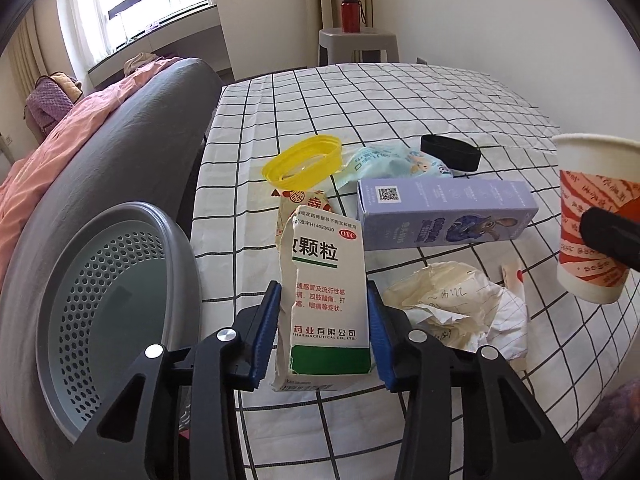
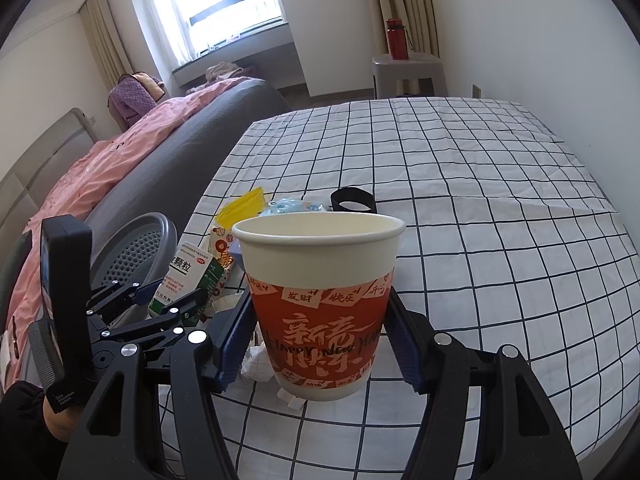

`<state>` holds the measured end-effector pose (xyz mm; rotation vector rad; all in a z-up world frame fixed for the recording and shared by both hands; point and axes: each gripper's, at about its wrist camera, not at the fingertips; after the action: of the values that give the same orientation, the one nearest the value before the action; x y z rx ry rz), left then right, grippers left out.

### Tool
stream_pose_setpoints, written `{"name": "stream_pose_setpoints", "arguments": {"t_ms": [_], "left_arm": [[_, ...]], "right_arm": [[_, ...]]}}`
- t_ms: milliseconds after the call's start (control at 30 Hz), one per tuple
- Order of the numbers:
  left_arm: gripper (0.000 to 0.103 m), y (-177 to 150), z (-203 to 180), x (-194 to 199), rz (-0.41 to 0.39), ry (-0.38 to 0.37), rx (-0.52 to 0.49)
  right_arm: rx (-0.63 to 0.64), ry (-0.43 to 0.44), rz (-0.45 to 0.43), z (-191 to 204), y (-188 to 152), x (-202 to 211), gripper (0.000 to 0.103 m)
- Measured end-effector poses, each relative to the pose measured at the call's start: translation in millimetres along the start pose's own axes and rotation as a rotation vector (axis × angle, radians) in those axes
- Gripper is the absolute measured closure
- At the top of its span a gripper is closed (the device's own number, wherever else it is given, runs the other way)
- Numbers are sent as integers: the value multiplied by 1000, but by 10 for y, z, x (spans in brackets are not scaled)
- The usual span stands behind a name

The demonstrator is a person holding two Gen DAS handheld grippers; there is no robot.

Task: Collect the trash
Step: 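Carry the box and cup over the grey basket and open both grippers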

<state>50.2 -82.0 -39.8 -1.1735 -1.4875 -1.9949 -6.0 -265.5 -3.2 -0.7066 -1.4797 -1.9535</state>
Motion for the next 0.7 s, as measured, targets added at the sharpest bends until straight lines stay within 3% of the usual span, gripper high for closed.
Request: {"name": "stream_pose_setpoints", "arguments": {"t_ms": [300,500,700], "left_arm": [[63,102,338,481,-105,-32,100],[62,51,751,742,-161,49,173],[62,-122,1189,771,-158,138,239]], "right_arm": [[11,-16,1,73,8,-50,42],[50,2,-15,327,110,-61,42],[144,50,-31,837,236,-83,42]]}}
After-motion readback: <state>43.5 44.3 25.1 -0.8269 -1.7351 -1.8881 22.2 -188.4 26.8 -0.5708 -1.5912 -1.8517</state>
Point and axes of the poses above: each gripper's, at about its wrist camera, not at the fingertips, and x roughly against the way its jaws point, z to its left, y to its top, and after that the axes turned 1 degree about y, right-handed
